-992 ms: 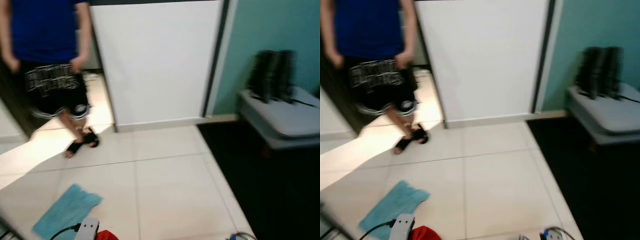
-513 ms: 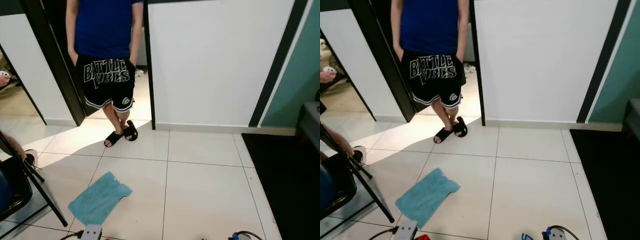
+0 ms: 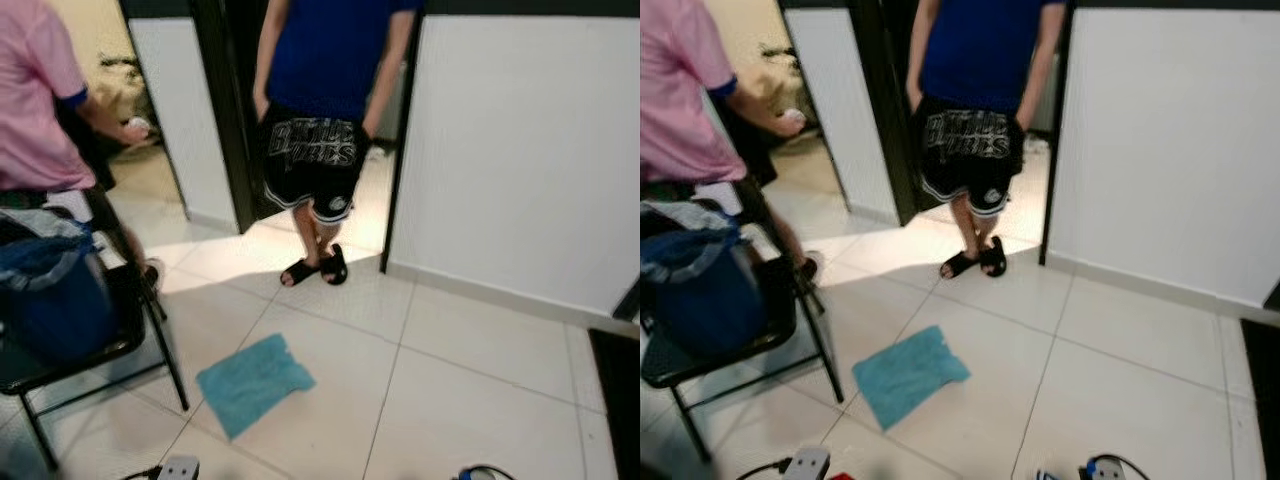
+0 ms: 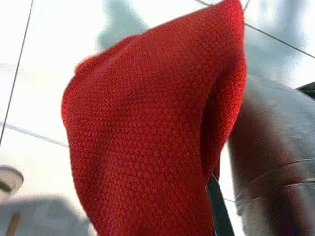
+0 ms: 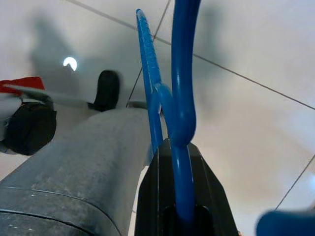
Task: Hang hanger
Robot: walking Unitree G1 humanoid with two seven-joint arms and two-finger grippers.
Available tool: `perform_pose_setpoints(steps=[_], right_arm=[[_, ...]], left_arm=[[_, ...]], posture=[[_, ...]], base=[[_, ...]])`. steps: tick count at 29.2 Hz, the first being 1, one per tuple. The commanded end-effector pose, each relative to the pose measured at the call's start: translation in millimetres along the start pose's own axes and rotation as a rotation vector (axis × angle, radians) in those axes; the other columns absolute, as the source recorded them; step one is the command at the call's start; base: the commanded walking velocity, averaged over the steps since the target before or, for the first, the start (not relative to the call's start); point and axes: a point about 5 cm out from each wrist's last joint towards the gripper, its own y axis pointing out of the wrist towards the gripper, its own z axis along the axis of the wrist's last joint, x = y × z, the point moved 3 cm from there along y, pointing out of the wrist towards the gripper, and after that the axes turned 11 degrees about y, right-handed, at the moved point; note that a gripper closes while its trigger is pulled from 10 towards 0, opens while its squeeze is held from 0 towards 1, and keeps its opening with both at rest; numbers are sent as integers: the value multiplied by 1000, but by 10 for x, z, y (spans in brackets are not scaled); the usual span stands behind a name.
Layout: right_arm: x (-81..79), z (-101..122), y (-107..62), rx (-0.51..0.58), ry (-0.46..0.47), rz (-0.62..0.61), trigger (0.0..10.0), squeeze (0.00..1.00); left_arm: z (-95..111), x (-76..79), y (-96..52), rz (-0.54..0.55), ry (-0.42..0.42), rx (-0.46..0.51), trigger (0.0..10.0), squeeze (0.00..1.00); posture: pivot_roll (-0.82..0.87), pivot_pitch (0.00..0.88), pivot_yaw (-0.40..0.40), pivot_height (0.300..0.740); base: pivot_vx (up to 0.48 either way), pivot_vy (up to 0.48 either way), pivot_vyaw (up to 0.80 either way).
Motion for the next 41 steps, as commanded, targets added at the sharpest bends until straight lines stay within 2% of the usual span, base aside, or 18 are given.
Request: perform_pose_setpoints(steps=[1,24,41], right_arm=[[-25,14,7,0,-3,7,10000,0],[-27,32,7,1,-3,11,10000,0],[4,49,3,9,-3,-9,10000,0]], left_arm=[[45,-30,-2,4,11,12,10000,0],[78,-22,1,-12,26,24,10000,0],[94,-5,7,-14,30,30,10000,0]], posture=[[-2,0,32,740],[-3,0,42,740],[-7,0,32,740]], base=[[0,0,775],[0,0,775],[0,0,25]])
